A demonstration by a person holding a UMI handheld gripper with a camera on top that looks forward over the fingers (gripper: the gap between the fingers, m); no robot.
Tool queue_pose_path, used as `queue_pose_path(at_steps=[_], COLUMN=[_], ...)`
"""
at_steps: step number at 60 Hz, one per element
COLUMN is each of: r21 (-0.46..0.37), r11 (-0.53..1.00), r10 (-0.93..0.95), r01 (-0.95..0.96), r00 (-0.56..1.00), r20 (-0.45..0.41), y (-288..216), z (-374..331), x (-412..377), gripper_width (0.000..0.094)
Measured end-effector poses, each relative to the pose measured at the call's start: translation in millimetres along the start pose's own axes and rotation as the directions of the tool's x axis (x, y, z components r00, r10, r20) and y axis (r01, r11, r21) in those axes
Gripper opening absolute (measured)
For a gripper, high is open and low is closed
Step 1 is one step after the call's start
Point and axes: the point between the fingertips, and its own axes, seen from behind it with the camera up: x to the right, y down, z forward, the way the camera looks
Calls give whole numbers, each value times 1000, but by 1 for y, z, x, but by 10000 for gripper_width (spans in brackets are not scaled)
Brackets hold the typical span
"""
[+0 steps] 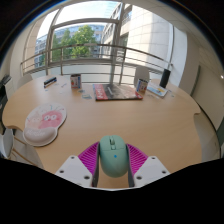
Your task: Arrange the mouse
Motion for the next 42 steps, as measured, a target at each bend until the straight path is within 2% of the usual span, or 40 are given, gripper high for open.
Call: queue_pose_path(at_steps=[6,12,16,21,27,33,37,42], r21=[94,214,273,308,270,162,94,51], r11=[994,972,955,944,958,984,995,998], r10=[66,120,136,121,72,49,29,20], r01=[-60,-99,-117,-117,-93,-73,-45,-29], r00=[996,989,989,993,994,988,986,984], r20=[-65,-83,-51,7,87,148,166,175], y=[-65,-142,-184,-217,-213,-172,-143,-115], z=[-24,-53,-61,-64,-29,16,44,73], x=[0,-19,-45,-102,-165,-232,-256,-274], gripper_width=[406,406,405,405,405,403,403,408])
